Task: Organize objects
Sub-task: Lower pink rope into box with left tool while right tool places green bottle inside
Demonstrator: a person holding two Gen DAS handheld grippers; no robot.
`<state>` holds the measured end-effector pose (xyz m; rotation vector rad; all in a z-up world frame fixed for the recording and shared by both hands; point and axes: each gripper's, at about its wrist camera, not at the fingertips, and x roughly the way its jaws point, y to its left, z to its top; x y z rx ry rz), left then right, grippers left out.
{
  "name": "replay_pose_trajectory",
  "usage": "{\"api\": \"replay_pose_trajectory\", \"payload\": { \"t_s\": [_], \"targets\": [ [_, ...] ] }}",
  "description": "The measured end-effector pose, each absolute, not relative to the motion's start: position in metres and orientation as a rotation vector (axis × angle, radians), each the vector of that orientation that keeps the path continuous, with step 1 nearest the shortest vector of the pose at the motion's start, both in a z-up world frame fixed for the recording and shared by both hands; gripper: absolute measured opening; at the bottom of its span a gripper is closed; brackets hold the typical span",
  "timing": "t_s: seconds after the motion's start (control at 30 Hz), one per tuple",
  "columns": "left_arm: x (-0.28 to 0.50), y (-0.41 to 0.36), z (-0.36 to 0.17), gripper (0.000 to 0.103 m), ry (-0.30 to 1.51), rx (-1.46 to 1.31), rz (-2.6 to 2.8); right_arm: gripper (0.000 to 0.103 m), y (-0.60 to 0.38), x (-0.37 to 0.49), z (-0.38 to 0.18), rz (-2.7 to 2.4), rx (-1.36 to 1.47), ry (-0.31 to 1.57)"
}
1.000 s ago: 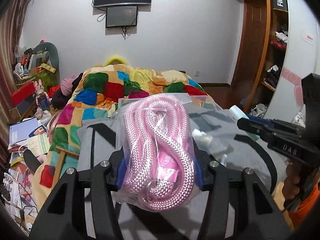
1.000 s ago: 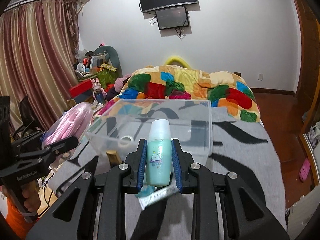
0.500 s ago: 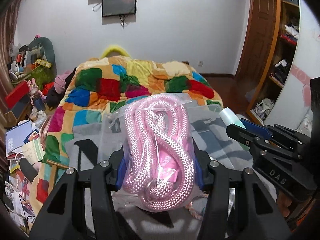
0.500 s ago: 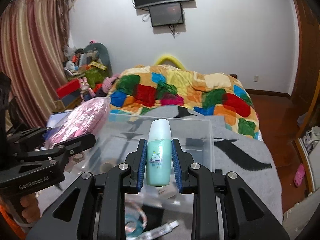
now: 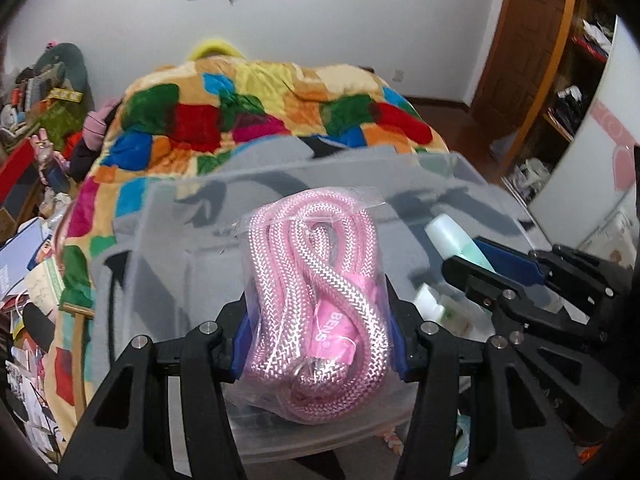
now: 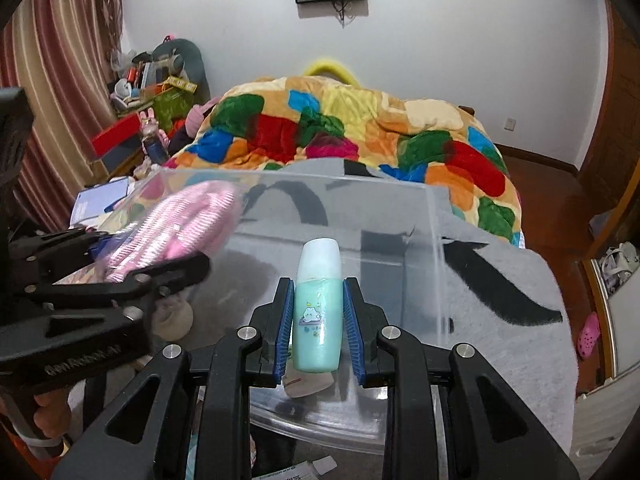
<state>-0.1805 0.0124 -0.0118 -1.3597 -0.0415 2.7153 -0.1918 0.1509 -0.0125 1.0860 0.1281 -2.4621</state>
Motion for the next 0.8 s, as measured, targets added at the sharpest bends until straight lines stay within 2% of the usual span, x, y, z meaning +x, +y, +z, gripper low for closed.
{"api": "replay_pose_trajectory", "payload": {
  "t_s": [0.27,0.33,0.47,0.53,0.7,0.8],
  "targets": [
    [-0.166,0.012,0.0,0.058,-0.03,-1.32,2.734,0.023,0.148,-0.179,-0.012,-2.439,1.074,0.173],
    [-0.161,0.009,0.008,0.067,-0.036,-1.288,2.749,0.027,0.15,-0.175,-0.008,-2.448,1.057,0.176],
    [-0.145,0.006,0.025,0.075,0.008,-1.219,2.803,0.031,0.155,-0.161,0.003,-2.442,1.013,0.175],
    [-0.134,0.005,0.033,0.084,0.026,-1.178,2.831,0.034,0.157,-0.153,0.009,-2.456,0.982,0.191],
    [-0.109,0.0,0.042,0.093,0.054,-1.11,2.889,0.043,0.162,-0.133,0.02,-2.456,0.922,0.185],
    [-0.096,-0.003,0.04,0.094,0.059,-1.098,2.902,0.045,0.167,-0.121,0.023,-2.451,0.902,0.167]
  ]
}}
